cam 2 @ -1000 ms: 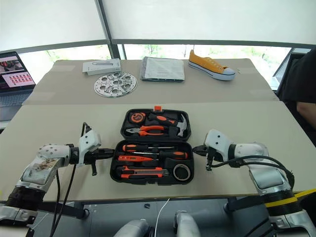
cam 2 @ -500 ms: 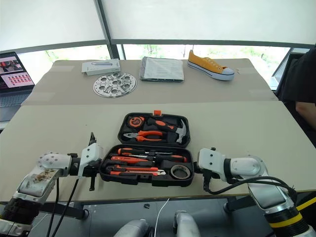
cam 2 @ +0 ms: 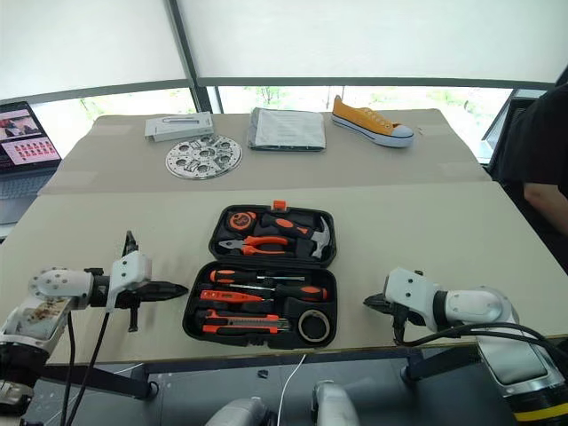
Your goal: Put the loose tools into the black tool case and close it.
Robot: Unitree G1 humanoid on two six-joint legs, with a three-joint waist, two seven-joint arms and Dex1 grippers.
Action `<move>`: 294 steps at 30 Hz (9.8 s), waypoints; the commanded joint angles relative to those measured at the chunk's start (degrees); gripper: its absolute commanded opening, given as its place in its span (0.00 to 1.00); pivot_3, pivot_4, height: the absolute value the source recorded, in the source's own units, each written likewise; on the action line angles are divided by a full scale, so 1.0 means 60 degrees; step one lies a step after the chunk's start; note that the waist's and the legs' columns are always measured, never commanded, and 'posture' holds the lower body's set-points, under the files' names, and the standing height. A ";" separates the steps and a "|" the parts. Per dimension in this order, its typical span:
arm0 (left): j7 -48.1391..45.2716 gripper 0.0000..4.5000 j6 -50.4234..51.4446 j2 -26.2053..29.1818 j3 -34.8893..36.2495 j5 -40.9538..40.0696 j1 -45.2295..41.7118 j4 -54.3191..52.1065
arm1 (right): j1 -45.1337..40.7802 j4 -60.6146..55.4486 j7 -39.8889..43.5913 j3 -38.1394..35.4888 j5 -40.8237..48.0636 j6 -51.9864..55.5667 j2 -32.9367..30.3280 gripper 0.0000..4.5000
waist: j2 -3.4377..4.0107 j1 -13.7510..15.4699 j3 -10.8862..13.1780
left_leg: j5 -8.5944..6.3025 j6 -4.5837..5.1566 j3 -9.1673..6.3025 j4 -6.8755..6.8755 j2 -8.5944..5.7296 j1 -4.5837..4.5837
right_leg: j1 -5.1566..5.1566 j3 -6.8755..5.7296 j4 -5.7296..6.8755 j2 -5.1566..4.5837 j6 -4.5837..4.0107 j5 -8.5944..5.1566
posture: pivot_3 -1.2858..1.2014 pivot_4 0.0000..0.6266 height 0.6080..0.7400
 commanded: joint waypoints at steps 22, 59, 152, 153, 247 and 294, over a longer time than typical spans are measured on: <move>-0.0136 0.01 0.2748 -0.0291 -0.0159 -0.0775 0.1484 -0.4145 | -0.0073 -0.1538 0.0631 0.0325 0.0635 0.0283 0.0058 0.00 | 0.0000 0.0035 0.0001 | -0.0030 0.0012 -0.0002 0.0014 -0.0011 -0.0036 | -0.0034 -0.0002 -0.0016 -0.0002 0.0005 -0.0003 | 0.52 0.24 1.00; 0.3492 0.74 0.8668 -0.2029 0.0037 -0.1186 -0.3687 0.0063 | -0.5534 0.3140 -0.3162 0.0079 0.1693 0.7254 0.2778 0.76 | -0.0005 -0.0126 0.0000 | -0.0008 0.0005 -0.0003 0.0062 -0.0037 -0.0144 | -0.0154 -0.0004 0.0029 -0.0017 -0.0006 0.0006 | 0.52 0.24 1.00; 0.1388 0.51 0.1207 -0.0668 -0.0544 0.0699 -0.3199 0.1020 | 0.1673 -0.3189 0.0318 -0.0963 0.2280 0.2450 -0.0888 0.00 | 0.0020 0.0252 -0.0041 | -0.0069 -0.0048 -0.0019 0.0026 -0.0063 0.0001 | -0.0004 0.0005 -0.0009 -0.0027 0.0046 -0.0017 | 0.52 0.24 1.00; 0.1374 0.44 0.0875 -0.0918 -0.0729 0.0916 -0.3590 0.1566 | 0.1462 -0.3083 0.0253 -0.0737 0.2174 0.2431 -0.0798 0.00 | 0.0010 0.0232 -0.0035 | -0.0068 -0.0046 -0.0020 0.0025 -0.0063 -0.0001 | -0.0009 0.0003 -0.0010 -0.0026 0.0044 -0.0016 | 0.52 0.24 1.00; -0.1510 0.01 -0.2617 -0.4000 -0.3945 0.2507 -0.5174 0.1887 | -0.0016 -0.3691 -0.3045 -0.0327 0.2283 0.4367 0.2074 0.00 | -0.0004 -0.0029 -0.0061 | -0.0037 0.0043 -0.0033 0.0051 -0.0056 0.0006 | 0.0008 0.0029 -0.0011 -0.0009 0.0059 0.0002 | 0.52 0.24 1.00; -0.1179 0.01 -0.2522 -0.3765 -0.3756 0.2548 -0.4975 0.1987 | -0.0938 -0.3324 -0.3041 0.0102 0.2331 0.4732 0.2127 0.00 | 0.0008 0.0030 -0.0071 | -0.0037 0.0044 -0.0033 0.0042 -0.0051 0.0010 | 0.0009 0.0029 -0.0013 -0.0007 0.0057 0.0002 | 0.52 0.24 1.00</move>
